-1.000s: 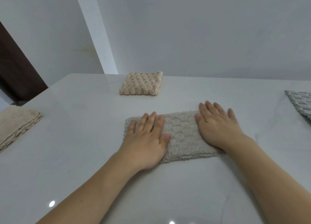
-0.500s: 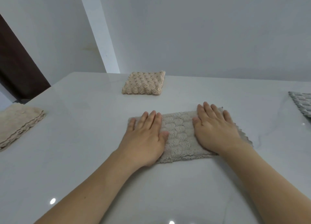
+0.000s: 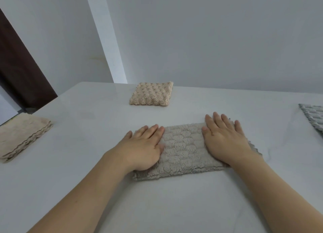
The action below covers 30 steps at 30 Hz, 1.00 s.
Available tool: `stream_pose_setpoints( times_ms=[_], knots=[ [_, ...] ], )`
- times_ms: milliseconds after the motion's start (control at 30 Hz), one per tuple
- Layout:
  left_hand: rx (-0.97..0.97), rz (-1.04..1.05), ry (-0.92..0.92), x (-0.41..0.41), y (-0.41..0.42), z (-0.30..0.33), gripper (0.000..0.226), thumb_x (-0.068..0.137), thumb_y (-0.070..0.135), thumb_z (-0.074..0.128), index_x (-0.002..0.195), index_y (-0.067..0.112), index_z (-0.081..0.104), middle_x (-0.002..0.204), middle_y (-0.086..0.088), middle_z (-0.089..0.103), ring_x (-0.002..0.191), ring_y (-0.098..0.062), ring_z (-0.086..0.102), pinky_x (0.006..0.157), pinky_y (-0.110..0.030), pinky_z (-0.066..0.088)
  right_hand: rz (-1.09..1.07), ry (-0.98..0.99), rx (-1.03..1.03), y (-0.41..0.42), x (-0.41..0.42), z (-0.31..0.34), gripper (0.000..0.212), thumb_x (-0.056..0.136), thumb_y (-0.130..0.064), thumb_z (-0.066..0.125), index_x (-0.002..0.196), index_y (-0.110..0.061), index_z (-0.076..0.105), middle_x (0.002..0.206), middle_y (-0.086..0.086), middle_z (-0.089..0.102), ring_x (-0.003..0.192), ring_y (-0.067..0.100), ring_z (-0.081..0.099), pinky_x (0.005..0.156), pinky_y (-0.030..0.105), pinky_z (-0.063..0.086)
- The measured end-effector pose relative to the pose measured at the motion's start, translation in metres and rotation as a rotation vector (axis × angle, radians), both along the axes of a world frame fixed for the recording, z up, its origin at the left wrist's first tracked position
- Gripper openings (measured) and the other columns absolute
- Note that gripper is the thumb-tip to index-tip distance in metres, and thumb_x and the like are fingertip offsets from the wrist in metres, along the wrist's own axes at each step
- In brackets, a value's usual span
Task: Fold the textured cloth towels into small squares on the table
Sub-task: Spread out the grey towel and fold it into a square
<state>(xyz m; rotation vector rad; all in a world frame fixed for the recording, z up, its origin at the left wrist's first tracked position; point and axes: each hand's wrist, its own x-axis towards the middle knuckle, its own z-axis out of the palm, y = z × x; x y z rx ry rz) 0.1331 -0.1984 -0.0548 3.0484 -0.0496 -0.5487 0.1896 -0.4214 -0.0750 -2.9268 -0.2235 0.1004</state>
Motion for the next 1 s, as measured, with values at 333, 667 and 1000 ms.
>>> stream_pose_setpoints(
  times_ms=[333, 667, 1000],
  knots=[
    [0.056, -0.090, -0.348, -0.004, -0.007, 0.015, 0.008, 0.100, 0.028, 0.037, 0.102, 0.023, 0.042, 0.107, 0.002, 0.045, 0.095, -0.021, 0.045, 0.076, -0.036, 0.042, -0.031, -0.022, -0.108, 0.021, -0.021, 0.017, 0.044, 0.100, -0.041, 0.024, 0.135, -0.015, 0.033, 0.140, 0.007, 0.033, 0.134, 0.030, 0.028, 0.108, 0.053, 0.029],
    [-0.029, -0.214, 0.055, -0.032, -0.030, 0.049, 0.036, 0.080, 0.026, 0.060, 0.106, 0.037, 0.037, 0.110, 0.011, 0.035, 0.103, -0.015, 0.040, 0.066, -0.028, 0.036, -0.050, -0.031, -0.020, 0.002, -0.002, 0.008, 0.056, 0.095, -0.061, 0.023, 0.143, -0.033, 0.031, 0.150, 0.004, 0.024, 0.140, 0.030, 0.017, 0.114, 0.058, 0.011],
    [-0.018, -0.393, -0.025, -0.037, -0.041, 0.035, 0.050, 0.076, 0.009, 0.056, 0.111, 0.039, 0.036, 0.118, 0.012, 0.031, 0.108, -0.012, 0.032, 0.094, -0.030, 0.036, 0.053, -0.064, 0.092, -0.014, 0.013, -0.007, 0.062, 0.092, -0.067, 0.020, 0.148, -0.040, 0.021, 0.159, -0.002, 0.013, 0.148, 0.021, 0.002, 0.118, 0.054, -0.003]
  ],
)
